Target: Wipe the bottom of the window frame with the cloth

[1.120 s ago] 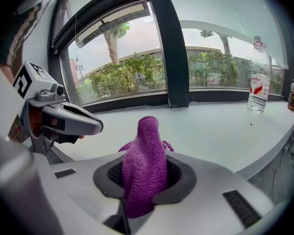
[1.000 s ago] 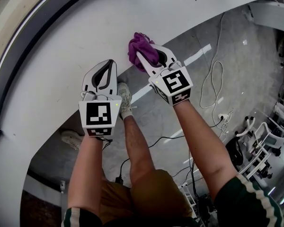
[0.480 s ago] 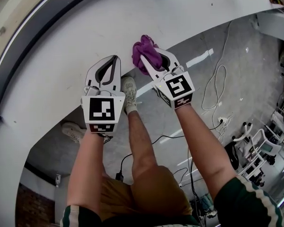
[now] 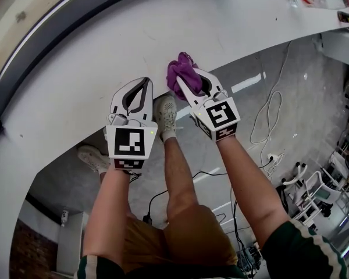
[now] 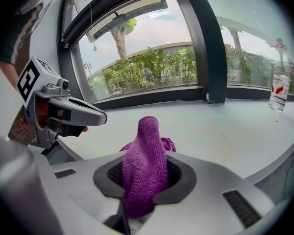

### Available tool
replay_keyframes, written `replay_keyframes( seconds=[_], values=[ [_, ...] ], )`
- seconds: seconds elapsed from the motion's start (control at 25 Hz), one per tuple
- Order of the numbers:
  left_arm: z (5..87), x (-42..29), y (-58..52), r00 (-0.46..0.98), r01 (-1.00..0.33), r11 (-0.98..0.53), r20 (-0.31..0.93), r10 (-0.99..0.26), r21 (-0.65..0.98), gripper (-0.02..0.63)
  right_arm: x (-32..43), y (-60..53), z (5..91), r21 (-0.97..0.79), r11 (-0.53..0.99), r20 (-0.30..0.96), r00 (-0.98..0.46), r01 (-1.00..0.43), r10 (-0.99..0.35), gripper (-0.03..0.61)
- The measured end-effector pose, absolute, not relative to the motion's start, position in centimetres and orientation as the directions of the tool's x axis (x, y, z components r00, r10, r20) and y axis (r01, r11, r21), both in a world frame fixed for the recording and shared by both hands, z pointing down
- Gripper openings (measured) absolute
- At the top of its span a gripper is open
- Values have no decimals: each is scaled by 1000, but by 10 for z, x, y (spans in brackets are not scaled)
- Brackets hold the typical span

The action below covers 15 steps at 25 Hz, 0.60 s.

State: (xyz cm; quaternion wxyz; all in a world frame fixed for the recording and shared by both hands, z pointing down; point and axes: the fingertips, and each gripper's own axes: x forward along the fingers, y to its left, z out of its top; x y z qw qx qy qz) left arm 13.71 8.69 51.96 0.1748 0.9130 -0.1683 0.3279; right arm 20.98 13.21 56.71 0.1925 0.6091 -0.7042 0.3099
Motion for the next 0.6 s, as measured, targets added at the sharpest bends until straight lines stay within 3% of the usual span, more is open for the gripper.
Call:
replay_keyframes(
  seconds=[0.6],
  values=[
    [526, 77, 84, 711, -479, -851, 664, -233, 214, 8, 164, 122, 567, -204, 51, 651, -175, -978, -738, 96]
  ],
)
